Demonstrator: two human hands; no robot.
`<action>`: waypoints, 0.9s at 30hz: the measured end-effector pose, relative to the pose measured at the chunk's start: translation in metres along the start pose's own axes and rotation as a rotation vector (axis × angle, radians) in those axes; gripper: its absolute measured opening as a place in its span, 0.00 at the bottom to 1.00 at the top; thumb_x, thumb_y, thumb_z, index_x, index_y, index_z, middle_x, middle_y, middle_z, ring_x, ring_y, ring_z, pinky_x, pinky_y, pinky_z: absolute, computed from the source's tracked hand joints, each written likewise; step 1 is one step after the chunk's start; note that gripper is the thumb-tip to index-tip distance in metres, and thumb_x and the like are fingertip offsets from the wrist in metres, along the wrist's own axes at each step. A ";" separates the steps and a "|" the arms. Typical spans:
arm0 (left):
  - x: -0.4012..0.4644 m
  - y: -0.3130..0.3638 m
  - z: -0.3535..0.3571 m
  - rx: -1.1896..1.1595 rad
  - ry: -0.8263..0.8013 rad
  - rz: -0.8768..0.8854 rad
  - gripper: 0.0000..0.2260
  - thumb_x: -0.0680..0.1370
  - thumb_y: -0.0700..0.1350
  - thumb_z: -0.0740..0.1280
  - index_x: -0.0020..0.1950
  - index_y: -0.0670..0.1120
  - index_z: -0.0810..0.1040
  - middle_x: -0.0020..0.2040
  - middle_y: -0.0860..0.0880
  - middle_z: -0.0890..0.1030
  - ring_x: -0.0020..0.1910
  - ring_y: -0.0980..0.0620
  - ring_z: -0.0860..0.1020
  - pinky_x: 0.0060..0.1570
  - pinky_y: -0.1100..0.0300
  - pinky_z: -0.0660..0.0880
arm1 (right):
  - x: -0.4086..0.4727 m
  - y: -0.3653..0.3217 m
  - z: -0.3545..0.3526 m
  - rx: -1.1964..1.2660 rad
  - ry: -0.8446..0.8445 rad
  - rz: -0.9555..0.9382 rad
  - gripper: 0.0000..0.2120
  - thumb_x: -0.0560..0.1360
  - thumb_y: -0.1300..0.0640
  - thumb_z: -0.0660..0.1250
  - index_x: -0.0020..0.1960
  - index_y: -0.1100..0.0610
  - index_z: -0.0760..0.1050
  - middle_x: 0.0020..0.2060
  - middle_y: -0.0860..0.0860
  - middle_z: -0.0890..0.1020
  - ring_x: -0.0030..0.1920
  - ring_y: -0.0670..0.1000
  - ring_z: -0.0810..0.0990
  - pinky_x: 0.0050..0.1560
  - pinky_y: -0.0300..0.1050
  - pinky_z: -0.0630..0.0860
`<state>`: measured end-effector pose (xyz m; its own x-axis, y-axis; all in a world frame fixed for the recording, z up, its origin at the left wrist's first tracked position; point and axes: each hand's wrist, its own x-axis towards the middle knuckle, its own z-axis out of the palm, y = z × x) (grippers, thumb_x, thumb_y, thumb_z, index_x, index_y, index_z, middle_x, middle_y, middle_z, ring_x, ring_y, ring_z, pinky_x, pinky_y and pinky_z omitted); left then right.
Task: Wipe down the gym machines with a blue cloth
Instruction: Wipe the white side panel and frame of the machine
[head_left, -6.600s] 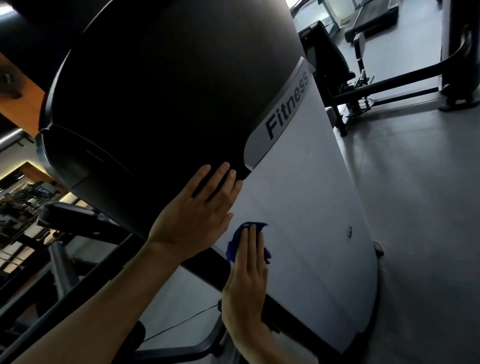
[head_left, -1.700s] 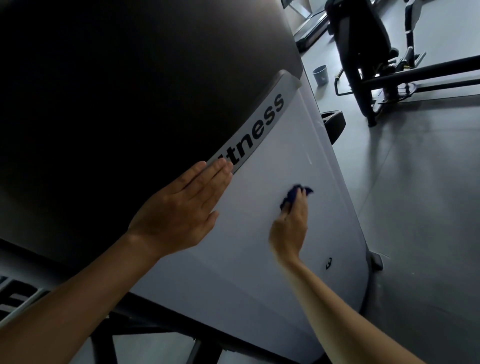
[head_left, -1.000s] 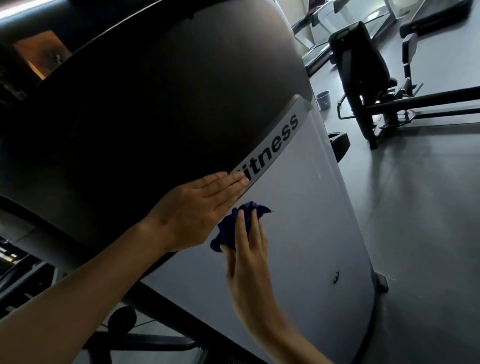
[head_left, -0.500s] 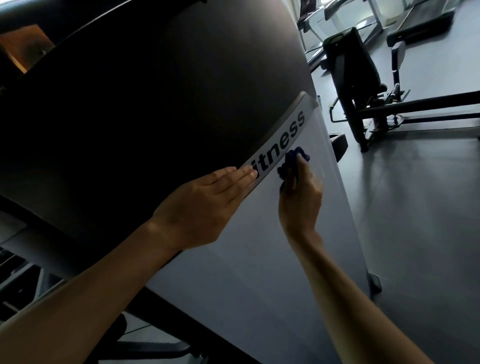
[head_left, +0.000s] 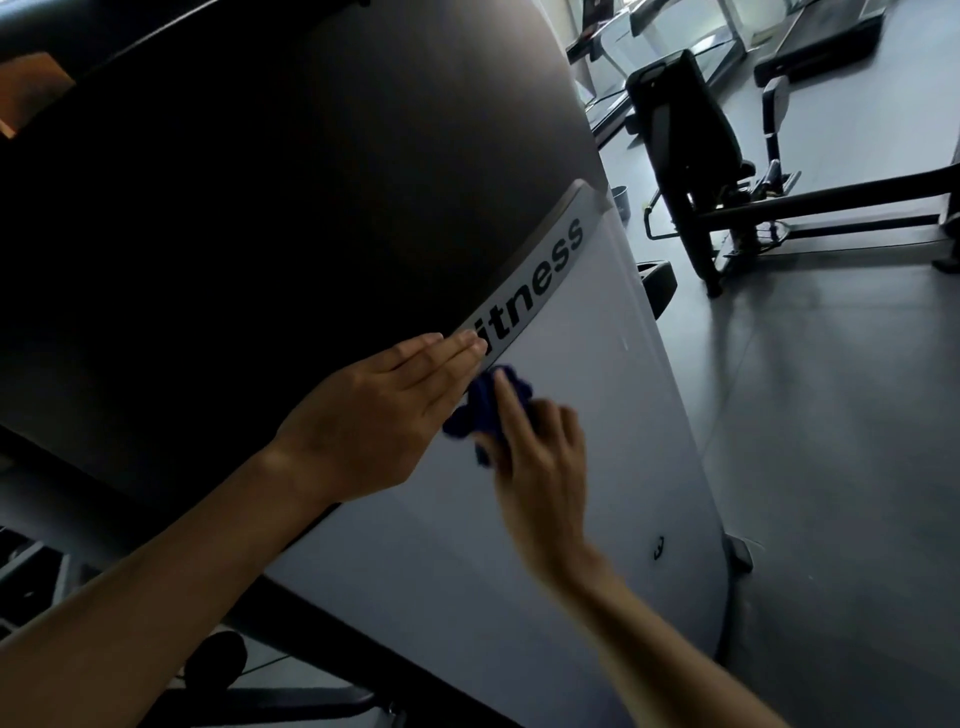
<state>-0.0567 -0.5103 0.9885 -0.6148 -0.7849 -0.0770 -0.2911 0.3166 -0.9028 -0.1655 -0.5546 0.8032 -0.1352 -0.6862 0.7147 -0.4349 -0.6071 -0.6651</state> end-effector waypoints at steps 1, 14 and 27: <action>0.000 0.001 0.000 0.000 0.001 0.002 0.28 0.85 0.44 0.49 0.83 0.33 0.50 0.83 0.33 0.53 0.83 0.37 0.53 0.82 0.44 0.51 | 0.016 0.007 -0.003 0.030 0.008 0.052 0.26 0.78 0.54 0.70 0.75 0.56 0.72 0.53 0.58 0.78 0.51 0.58 0.72 0.48 0.50 0.74; 0.005 0.005 0.000 -0.043 -0.018 -0.033 0.28 0.84 0.43 0.46 0.83 0.34 0.51 0.84 0.35 0.54 0.83 0.38 0.53 0.82 0.45 0.50 | -0.003 -0.034 -0.008 0.272 -0.053 0.244 0.31 0.82 0.46 0.65 0.81 0.54 0.62 0.74 0.61 0.66 0.73 0.62 0.66 0.70 0.49 0.73; 0.003 0.002 0.002 0.007 -0.060 0.038 0.28 0.85 0.44 0.45 0.83 0.33 0.47 0.84 0.34 0.49 0.84 0.38 0.48 0.82 0.44 0.52 | 0.074 0.049 0.006 0.453 0.041 0.563 0.25 0.81 0.65 0.65 0.78 0.57 0.68 0.69 0.60 0.74 0.68 0.58 0.74 0.68 0.36 0.66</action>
<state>-0.0577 -0.5130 0.9853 -0.5804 -0.8029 -0.1360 -0.2631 0.3429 -0.9017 -0.1914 -0.6378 0.8217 -0.2675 -0.9336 0.2385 0.1207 -0.2780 -0.9530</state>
